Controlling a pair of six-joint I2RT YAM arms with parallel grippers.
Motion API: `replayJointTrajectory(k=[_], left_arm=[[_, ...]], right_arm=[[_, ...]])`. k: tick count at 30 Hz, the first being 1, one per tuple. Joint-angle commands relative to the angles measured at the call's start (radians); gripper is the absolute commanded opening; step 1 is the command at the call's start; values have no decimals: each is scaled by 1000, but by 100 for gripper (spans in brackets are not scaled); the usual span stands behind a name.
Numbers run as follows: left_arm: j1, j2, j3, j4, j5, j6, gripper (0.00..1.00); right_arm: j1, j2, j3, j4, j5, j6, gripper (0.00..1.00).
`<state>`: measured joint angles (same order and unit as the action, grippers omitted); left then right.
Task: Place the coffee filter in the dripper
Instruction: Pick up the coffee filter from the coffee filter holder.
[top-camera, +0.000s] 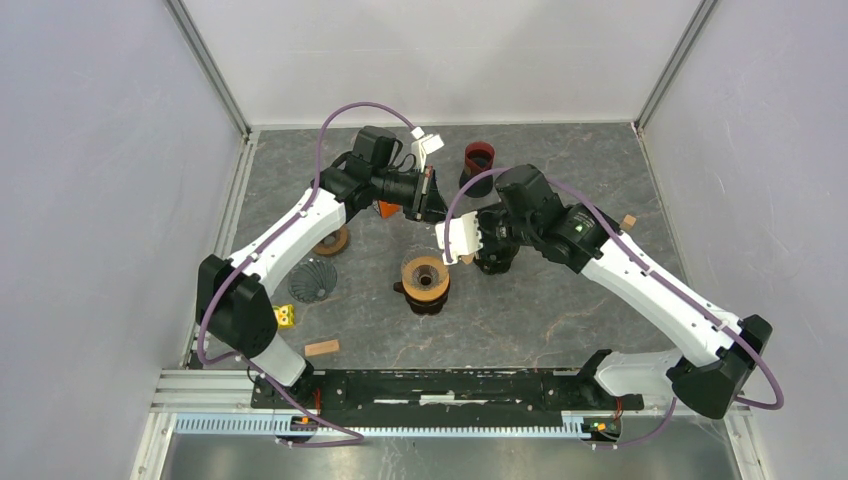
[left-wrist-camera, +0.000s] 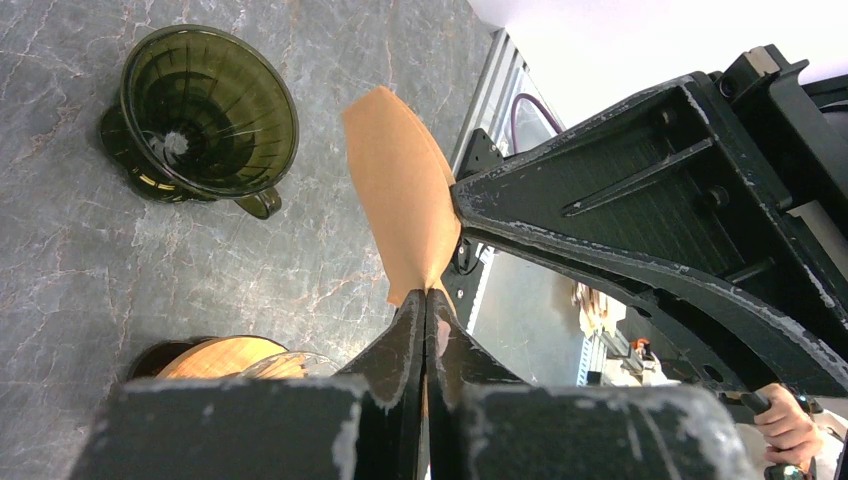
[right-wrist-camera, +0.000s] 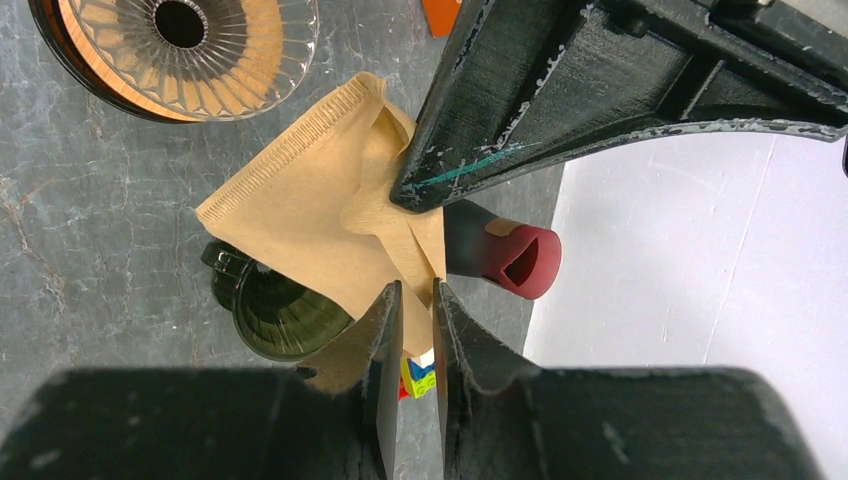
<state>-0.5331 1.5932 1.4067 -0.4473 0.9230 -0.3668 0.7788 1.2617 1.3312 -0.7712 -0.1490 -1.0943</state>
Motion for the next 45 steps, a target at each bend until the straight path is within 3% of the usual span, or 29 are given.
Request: replayJointTrajectory(k=[1,25,36,45], left_arm=[[5,-30,14,21,43,-50,2],[11,-20,-23,117,93,-169,2],[11,-23,-36,131,99,-181,2],[42,-23,-92,292,136,-347,2]], right_arm=[[7,7,-3,43,18,-18,22],[23,-9,-14,63,42,-9,29],[39,-2,-15,76,63,-6,26],[40,-17,-36,82,74,-9,29]])
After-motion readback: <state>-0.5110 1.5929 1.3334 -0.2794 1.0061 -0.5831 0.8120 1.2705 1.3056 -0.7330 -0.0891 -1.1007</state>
